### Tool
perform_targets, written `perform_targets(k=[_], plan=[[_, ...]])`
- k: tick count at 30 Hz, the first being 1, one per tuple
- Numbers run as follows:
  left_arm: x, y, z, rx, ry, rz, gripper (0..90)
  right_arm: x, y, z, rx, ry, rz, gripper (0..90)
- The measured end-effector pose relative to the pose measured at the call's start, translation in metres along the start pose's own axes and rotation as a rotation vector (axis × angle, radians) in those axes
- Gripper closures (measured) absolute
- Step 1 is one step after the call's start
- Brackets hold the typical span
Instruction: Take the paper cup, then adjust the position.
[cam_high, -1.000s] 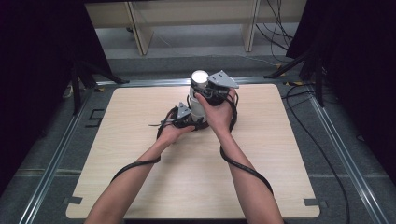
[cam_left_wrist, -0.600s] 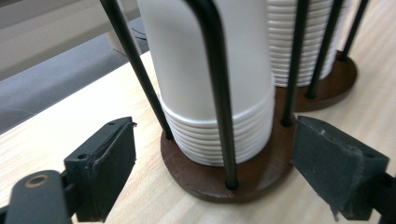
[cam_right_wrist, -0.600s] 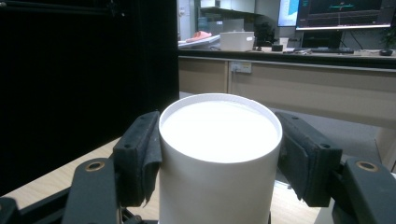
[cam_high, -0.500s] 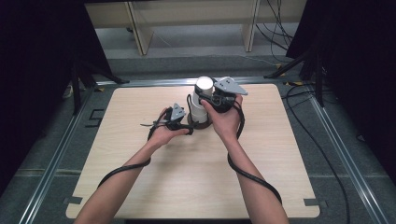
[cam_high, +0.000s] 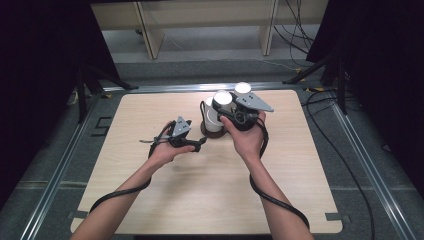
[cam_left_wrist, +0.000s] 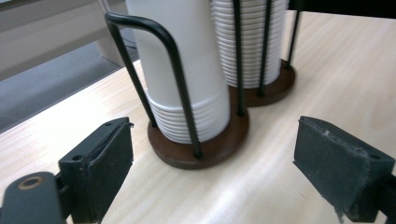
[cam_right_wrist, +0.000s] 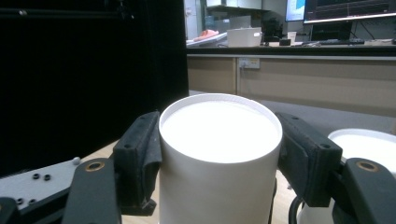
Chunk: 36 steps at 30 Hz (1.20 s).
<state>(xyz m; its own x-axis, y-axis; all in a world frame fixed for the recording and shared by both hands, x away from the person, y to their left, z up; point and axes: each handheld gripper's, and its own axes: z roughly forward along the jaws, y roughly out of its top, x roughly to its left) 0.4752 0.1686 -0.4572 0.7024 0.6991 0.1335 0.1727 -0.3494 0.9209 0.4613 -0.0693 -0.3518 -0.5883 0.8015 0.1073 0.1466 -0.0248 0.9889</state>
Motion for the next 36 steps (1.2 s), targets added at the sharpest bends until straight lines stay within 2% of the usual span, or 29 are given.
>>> perform_targets(k=[1, 2, 7, 8, 9, 10, 11, 12, 14, 16, 17, 19, 21, 22, 23, 24, 25, 27, 28, 30, 32, 34, 35, 36], plan=[[-0.001, -0.001, -0.006, -0.001, 0.003, 0.007, 11.1, -0.001, -0.001, -0.003, 0.004, -0.004, -0.011, 34.9], [-0.002, -0.002, -0.010, -0.007, 0.004, 0.011, 11.3, 0.000, -0.003, -0.007, -0.004, 0.011, 0.010, 34.9], [-0.008, -0.007, -0.032, 0.008, 0.012, 0.042, 11.6, -0.003, -0.010, -0.024, -0.012, 0.014, 0.018, 34.9], [-0.010, -0.009, -0.036, 0.009, 0.009, 0.034, 11.6, -0.004, -0.012, -0.028, -0.006, 0.020, 0.039, 34.9], [-0.011, -0.010, -0.041, 0.000, 0.016, 0.033, 11.6, -0.006, -0.013, -0.032, -0.011, 0.017, 0.033, 34.9], [-0.011, -0.011, -0.044, -0.007, 0.019, 0.036, 11.7, -0.006, -0.016, -0.036, -0.006, 0.022, 0.059, 34.9], [-0.012, -0.013, -0.047, -0.014, 0.021, 0.028, 11.7, -0.009, -0.017, -0.038, -0.004, 0.014, 0.048, 34.9], [-0.013, -0.015, -0.051, -0.004, 0.024, 0.014, 11.7, -0.010, -0.019, -0.041, 0.002, 0.025, 0.074, 34.9], [-0.015, -0.018, -0.056, 0.001, 0.048, 0.014, 12.2, -0.014, -0.023, -0.047, 0.010, 0.019, 0.106, 34.9], [-0.016, -0.021, -0.064, -0.010, 0.053, -0.002, 12.2, -0.019, -0.028, -0.053, 0.002, 0.008, 0.110, 34.9], [-0.017, -0.023, -0.066, -0.024, 0.059, -0.009, 12.1, -0.021, -0.031, -0.056, 0.007, 0.000, 0.128, 34.9], [-0.017, -0.026, -0.073, -0.012, 0.069, -0.011, 12.2, -0.024, -0.036, -0.062, 0.011, 0.006, 0.163, 35.0], [-0.018, -0.029, -0.077, -0.027, 0.076, -0.020, 12.2, -0.029, -0.043, -0.068, 0.014, -0.017, 0.163, 35.0], [-0.018, -0.030, -0.079, -0.015, 0.079, -0.012, 12.2, -0.030, -0.045, -0.071, 0.012, -0.013, 0.184, 35.0], [-0.018, -0.031, -0.081, -0.019, 0.080, -0.010, 12.1, -0.033, -0.047, -0.074, 0.008, -0.020, 0.179, 35.0], [-0.018, -0.032, -0.083, -0.007, 0.082, -0.006, 12.2, -0.033, -0.048, -0.077, 0.013, -0.013, 0.208, 34.9], [-0.019, -0.032, -0.084, -0.014, 0.080, -0.007, 12.2, -0.035, -0.050, -0.080, 0.008, -0.023, 0.192, 34.9], [-0.020, -0.033, -0.085, -0.019, 0.085, -0.014, 12.2, -0.036, -0.053, -0.083, 0.015, -0.022, 0.221, 34.9], [-0.021, -0.033, -0.086, -0.016, 0.083, -0.017, 12.2, -0.038, -0.055, -0.085, 0.020, -0.028, 0.206, 34.9], [-0.023, -0.034, -0.086, -0.025, 0.087, -0.013, 12.2, -0.039, -0.058, -0.086, 0.023, -0.031, 0.232, 34.9], [-0.027, -0.036, -0.086, -0.055, 0.084, -0.018, 12.3, -0.041, -0.061, -0.088, 0.029, -0.026, 0.253, 34.9], [-0.030, -0.039, -0.088, -0.050, 0.094, -0.033, 12.3, -0.045, -0.064, -0.090, 0.032, -0.021, 0.263, 34.9], [-0.030, -0.040, -0.088, -0.060, 0.101, -0.032, 12.3, -0.045, -0.065, -0.090, 0.038, -0.018, 0.287, 34.9], [-0.029, -0.041, -0.086, -0.081, 0.090, -0.021, 12.5, -0.047, -0.066, -0.091, 0.039, -0.020, 0.288, 34.9]])
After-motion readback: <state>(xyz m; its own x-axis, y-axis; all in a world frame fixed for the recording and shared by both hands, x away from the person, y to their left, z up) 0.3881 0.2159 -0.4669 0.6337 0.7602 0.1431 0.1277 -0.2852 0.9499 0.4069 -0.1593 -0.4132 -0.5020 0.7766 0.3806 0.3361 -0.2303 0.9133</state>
